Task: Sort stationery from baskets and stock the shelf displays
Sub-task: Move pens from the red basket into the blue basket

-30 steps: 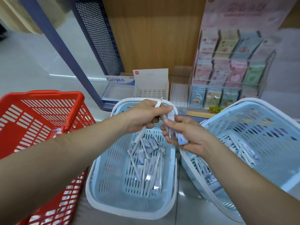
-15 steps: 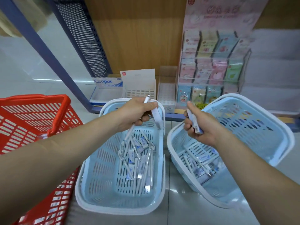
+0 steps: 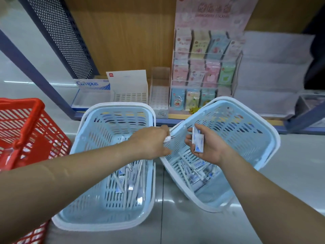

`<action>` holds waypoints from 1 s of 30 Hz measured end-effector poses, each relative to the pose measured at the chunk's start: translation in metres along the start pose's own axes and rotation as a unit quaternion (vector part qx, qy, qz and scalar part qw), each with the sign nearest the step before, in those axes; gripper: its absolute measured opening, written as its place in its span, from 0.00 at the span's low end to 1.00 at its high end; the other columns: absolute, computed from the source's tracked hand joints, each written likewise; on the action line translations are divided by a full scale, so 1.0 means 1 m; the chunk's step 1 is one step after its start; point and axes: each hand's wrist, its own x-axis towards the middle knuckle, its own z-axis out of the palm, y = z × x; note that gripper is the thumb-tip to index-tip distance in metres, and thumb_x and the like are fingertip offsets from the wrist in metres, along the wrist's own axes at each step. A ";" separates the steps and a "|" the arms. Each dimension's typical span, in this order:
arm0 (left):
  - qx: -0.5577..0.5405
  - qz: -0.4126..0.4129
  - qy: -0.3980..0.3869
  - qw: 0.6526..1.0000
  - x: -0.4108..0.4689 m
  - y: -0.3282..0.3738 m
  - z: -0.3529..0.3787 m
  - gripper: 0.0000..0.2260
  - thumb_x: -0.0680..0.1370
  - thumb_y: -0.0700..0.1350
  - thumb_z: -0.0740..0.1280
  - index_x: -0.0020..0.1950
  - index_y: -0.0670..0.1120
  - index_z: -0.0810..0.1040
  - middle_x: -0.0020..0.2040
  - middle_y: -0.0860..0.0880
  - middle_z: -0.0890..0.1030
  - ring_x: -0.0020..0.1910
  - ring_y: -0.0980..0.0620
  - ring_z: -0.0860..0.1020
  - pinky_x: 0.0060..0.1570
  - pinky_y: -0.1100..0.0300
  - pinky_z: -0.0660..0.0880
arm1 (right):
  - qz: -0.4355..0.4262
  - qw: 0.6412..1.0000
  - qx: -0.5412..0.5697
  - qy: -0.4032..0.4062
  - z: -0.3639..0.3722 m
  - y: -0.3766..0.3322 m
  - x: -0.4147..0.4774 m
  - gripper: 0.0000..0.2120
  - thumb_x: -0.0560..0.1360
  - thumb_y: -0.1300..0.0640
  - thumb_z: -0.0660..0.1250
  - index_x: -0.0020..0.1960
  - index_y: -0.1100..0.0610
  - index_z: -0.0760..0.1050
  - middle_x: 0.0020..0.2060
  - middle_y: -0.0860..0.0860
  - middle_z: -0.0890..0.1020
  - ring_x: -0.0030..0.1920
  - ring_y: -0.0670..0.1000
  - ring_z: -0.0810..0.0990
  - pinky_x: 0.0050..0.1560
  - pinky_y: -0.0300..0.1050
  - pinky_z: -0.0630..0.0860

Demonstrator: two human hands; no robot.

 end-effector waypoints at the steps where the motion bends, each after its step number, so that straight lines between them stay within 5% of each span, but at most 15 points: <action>1: 0.041 -0.006 0.014 0.999 0.001 0.003 0.000 0.21 0.75 0.55 0.69 0.61 0.47 0.68 0.47 0.50 0.77 0.46 0.45 0.76 0.39 0.55 0.71 | -0.017 1.000 -0.006 -0.004 0.001 -0.003 0.000 0.11 0.81 0.50 0.61 0.52 0.57 0.75 0.41 0.54 0.78 0.38 0.51 0.79 0.26 0.37 0.73; 5: 0.139 -0.016 0.066 0.988 0.014 0.007 -0.007 0.14 0.73 0.43 0.67 0.55 0.46 0.67 0.36 0.50 0.71 0.39 0.45 0.72 0.29 0.58 0.63 | -0.065 0.997 -0.028 -0.019 0.006 -0.015 -0.003 0.07 0.81 0.55 0.61 0.52 0.58 0.76 0.46 0.54 0.81 0.40 0.51 0.80 0.26 0.37 0.71; 9: 0.127 -0.031 0.027 0.991 0.030 0.002 -0.025 0.10 0.70 0.47 0.71 0.43 0.50 0.70 0.36 0.53 0.72 0.42 0.47 0.77 0.32 0.58 0.66 | -0.057 0.997 -0.048 -0.023 0.001 -0.015 -0.005 0.09 0.81 0.60 0.59 0.56 0.59 0.77 0.50 0.54 0.80 0.41 0.51 0.79 0.27 0.37 0.71; 15: 0.143 -0.037 0.048 0.988 0.053 -0.002 -0.039 0.15 0.73 0.51 0.71 0.58 0.54 0.77 0.46 0.52 0.79 0.46 0.48 0.76 0.38 0.57 0.69 | -0.043 0.995 -0.082 -0.040 -0.012 -0.015 -0.008 0.09 0.79 0.72 0.58 0.56 0.66 0.73 0.48 0.61 0.80 0.45 0.56 0.82 0.40 0.43 0.82; 17: 0.155 -0.038 0.072 0.985 0.062 -0.002 -0.040 0.18 0.75 0.48 0.69 0.64 0.56 0.75 0.53 0.52 0.81 0.53 0.46 0.78 0.40 0.56 0.70 | -0.024 0.992 -0.118 -0.023 -0.015 -0.016 -0.006 0.06 0.79 0.69 0.61 0.55 0.68 0.73 0.48 0.63 0.82 0.46 0.59 0.84 0.43 0.47 0.83; 19: 0.187 -0.036 0.102 0.976 0.070 0.000 -0.040 0.17 0.76 0.44 0.67 0.65 0.56 0.75 0.55 0.51 0.81 0.55 0.45 0.79 0.41 0.56 0.70 | 0.001 0.983 -0.183 0.015 -0.020 -0.015 0.000 0.11 0.79 0.61 0.66 0.58 0.67 0.73 0.47 0.62 0.84 0.43 0.58 0.85 0.36 0.46 0.83; 22: 0.224 -0.031 0.127 0.966 0.079 0.001 -0.041 0.13 0.78 0.41 0.65 0.60 0.55 0.77 0.53 0.50 0.81 0.53 0.45 0.79 0.40 0.57 0.67 | 0.008 0.967 -0.248 0.054 -0.027 -0.010 0.013 0.20 0.77 0.55 0.69 0.64 0.65 0.72 0.59 0.61 0.79 0.42 0.55 0.85 0.34 0.42 0.81; 25: 0.210 -0.010 0.130 0.969 0.083 -0.003 -0.045 0.15 0.79 0.43 0.64 0.63 0.57 0.76 0.52 0.50 0.82 0.53 0.45 0.79 0.40 0.57 0.68 | 0.003 0.929 -0.362 0.075 -0.030 -0.014 0.022 0.19 0.76 0.52 0.71 0.62 0.60 0.72 0.54 0.54 0.77 0.45 0.50 0.79 0.48 0.47 0.81; 30: 0.202 0.022 0.127 0.971 0.088 -0.010 -0.038 0.18 0.80 0.45 0.63 0.68 0.60 0.70 0.54 0.48 0.82 0.52 0.43 0.79 0.43 0.55 0.72 | -0.007 0.797 -0.598 0.083 -0.040 -0.025 0.049 0.19 0.77 0.52 0.69 0.53 0.70 0.77 0.35 0.57 0.68 0.29 0.50 0.63 0.32 0.41 0.63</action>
